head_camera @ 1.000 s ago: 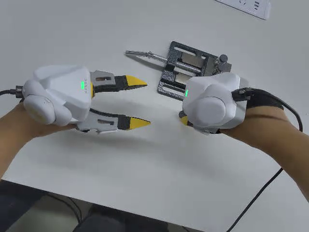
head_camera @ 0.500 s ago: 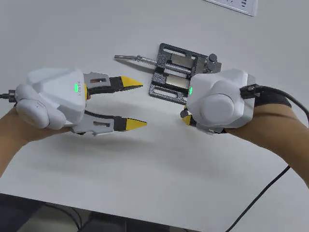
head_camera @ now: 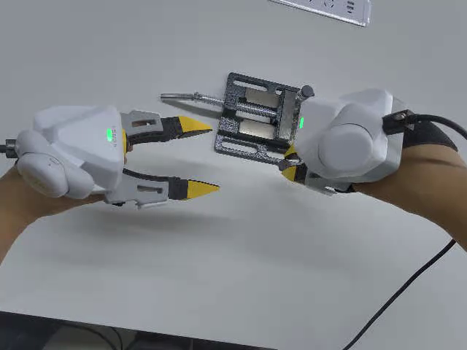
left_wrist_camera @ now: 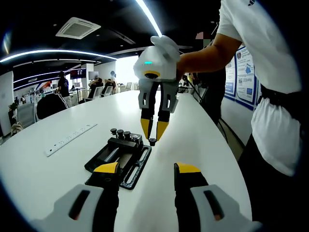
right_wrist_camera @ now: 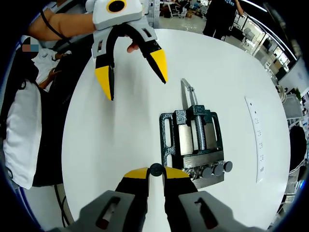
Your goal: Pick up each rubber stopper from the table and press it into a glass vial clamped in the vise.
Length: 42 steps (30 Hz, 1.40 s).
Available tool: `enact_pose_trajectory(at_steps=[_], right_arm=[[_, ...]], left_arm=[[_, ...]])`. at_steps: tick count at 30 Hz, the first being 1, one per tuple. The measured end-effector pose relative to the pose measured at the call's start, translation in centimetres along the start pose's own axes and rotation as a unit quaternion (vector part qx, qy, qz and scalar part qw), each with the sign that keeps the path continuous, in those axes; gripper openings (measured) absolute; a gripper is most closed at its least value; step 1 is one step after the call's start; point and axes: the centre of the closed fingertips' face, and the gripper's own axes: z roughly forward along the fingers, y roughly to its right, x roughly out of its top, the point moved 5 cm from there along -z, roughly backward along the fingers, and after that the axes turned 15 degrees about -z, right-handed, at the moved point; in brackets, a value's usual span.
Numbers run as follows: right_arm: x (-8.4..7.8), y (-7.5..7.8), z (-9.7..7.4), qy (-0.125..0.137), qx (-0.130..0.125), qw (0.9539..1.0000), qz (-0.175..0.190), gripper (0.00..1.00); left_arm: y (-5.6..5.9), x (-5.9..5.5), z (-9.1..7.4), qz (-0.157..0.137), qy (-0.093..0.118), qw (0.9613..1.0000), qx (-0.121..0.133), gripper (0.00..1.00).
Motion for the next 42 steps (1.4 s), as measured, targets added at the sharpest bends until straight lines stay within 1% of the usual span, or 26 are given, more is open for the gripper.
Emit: enact_pose_trajectory(at_steps=[10,18,26,42], right_arm=[[-1.2,1.7,-1.2,-0.004,-0.01,0.9999,0.013,0.11],[-1.6,2.7,-1.6,-0.007,-0.015,0.9997,0.017,0.1],[-1.7,3.4,-1.5,-0.012,-0.017,0.9996,0.018,0.1],[-1.7,4.0,-0.8,-0.02,-0.015,0.9995,0.02,0.1]], left_arm=[[-0.6,0.6,0.6,0.007,-0.003,0.9999,-0.008,0.43],[-0.8,0.7,0.9,0.009,-0.004,0.9999,-0.014,0.43],[-1.0,0.8,0.7,0.011,-0.003,0.9998,-0.015,0.43],[-1.2,0.4,-0.1,0.01,-0.003,0.9999,-0.01,0.43]])
